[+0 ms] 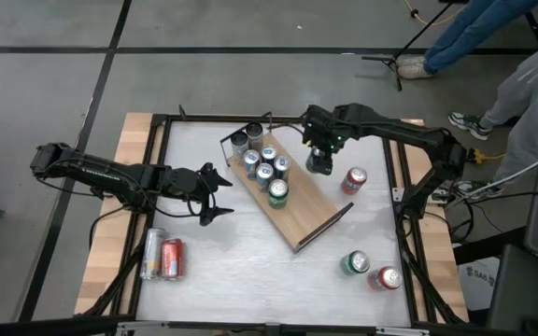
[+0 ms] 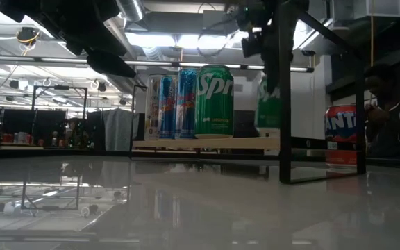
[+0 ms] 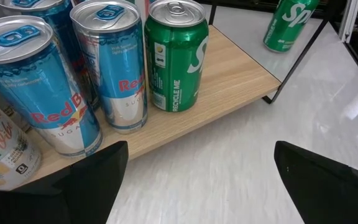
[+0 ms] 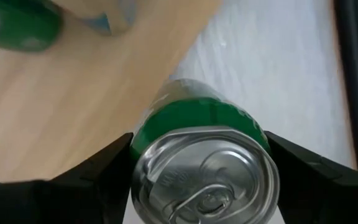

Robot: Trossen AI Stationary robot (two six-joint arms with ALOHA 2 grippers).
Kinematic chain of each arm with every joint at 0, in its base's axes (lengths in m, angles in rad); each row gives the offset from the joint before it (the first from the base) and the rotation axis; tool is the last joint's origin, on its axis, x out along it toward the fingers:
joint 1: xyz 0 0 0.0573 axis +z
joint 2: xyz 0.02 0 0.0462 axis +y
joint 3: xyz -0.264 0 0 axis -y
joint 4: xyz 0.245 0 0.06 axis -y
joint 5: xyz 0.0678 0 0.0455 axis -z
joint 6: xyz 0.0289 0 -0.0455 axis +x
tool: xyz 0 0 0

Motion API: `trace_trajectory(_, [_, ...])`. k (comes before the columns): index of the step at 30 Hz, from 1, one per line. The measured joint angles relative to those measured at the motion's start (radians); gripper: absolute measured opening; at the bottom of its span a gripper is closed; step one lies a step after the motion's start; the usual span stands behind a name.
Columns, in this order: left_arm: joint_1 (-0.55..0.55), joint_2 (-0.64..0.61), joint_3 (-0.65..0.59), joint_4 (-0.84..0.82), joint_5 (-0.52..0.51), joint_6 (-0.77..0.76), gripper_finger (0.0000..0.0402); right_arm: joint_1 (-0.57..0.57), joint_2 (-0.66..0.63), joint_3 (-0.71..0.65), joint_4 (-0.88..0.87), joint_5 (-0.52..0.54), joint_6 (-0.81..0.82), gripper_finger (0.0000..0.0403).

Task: Place canned beverage on shelf
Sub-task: Put the top green soda can on the shelf aligned with the other green soda can

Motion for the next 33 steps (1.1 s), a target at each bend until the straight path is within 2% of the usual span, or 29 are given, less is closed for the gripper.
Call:
trace_trajectory(6, [0.0,0.0,0.0,0.0,0.0,0.0,0.0394,0.081,0.0,0.058,0.008,-0.003,0.0,0.0292])
trace_trajectory(18, [-0.001,0.0,0.0,0.0,0.0,0.0,0.0394,0.224,0.017,0.06,0.042,-0.008,0.033,0.0292])
trace_trajectory(33, [-0.001,0.0,0.0,0.0,0.0,0.0,0.0394,0.252,0.109,0.06,0.068,-0.018,0.031,0.0294])
